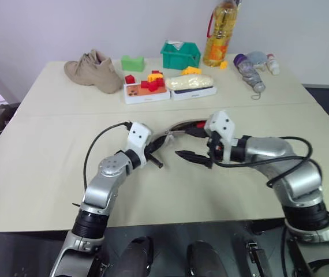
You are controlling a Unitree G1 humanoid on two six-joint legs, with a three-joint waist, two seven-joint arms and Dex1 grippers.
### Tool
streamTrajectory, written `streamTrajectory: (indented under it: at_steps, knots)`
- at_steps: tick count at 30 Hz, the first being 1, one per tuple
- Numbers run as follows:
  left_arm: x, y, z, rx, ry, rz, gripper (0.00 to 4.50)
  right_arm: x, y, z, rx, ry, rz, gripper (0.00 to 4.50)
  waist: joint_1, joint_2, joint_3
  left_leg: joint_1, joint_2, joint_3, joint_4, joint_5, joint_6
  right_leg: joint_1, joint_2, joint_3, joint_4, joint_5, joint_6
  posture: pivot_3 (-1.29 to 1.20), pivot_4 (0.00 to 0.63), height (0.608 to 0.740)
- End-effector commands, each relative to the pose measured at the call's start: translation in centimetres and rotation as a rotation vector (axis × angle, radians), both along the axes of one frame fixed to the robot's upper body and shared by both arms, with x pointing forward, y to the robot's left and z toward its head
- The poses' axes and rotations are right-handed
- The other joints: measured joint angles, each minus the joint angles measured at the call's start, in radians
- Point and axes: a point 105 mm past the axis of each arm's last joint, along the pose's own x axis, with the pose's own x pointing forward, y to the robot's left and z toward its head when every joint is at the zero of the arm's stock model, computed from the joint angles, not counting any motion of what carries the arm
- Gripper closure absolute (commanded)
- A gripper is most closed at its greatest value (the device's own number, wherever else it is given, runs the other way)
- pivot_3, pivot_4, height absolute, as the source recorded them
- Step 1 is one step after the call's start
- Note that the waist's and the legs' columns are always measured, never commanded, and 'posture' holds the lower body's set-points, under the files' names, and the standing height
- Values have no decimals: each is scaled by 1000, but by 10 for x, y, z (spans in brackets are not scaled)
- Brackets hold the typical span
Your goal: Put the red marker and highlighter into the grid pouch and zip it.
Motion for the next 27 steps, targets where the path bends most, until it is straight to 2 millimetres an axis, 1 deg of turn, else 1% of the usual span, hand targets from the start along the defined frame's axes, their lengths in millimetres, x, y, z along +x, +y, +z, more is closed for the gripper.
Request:
streamTrajectory:
  at_steps: [1,4,7,8,10,11,13,15,16,22,27]
  knots:
    - [-4,-4,21,-64,-27,-24,4500,10,8,7,36,-47,-53,626,1,0,0,0,0,0,0,0,0,0,0,0,0,0,0,0,150,739]
    - [-3,-5,23,-86,-14,-16,4500,13,17,5,67,-29,-67,626,1,0,0,0,0,0,0,0,0,0,0,0,0,0,0,0,150,739]
    - [-6,-10,27,-123,-5,-24,4500,17,25,4,90,-28,-75,626,1,0,0,0,0,0,0,0,0,0,0,0,0,0,0,0,150,739]
    - [-7,-11,27,-120,-5,-26,4500,19,26,4,98,-28,-81,859,1,0,0,0,0,0,0,0,0,0,0,0,0,0,0,0,150,739]
    - [-8,-12,25,-114,-3,-27,4500,20,26,6,120,-12,-80,1440,2,0,0,0,0,0,0,0,0,0,0,0,0,0,0,0,150,739]
    - [-8,-12,25,-114,-2,-27,4500,20,27,6,126,-6,-77,2040,1,0,0,0,0,0,0,0,0,0,0,0,0,0,0,0,150,739]
    - [-8,-12,24,-115,0,-26,4500,21,26,7,128,-7,-80,2990,0,0,0,0,0,0,0,0,0,0,0,0,0,0,0,0,150,739]
    - [-8,-11,23,-112,-1,-17,4500,22,23,9,123,-13,-86,4060,-2,0,0,0,0,0,0,0,0,0,0,0,0,0,0,0,150,739]
    - [-8,-10,23,-110,-1,-13,4500,22,21,9,121,-15,-89,4467,-2,0,0,0,0,0,0,0,0,0,0,0,0,0,0,0,150,739]
    - [-2,1,20,-60,-34,17,4500,28,2,17,93,-53,-148,4467,1,0,0,0,0,0,0,0,0,0,0,0,0,0,0,0,150,739]
    - [0,15,13,16,-77,34,4500,40,-34,30,33,-123,-253,4467,-2,0,0,0,0,0,-1,0,0,0,0,0,0,0,0,0,150,739]
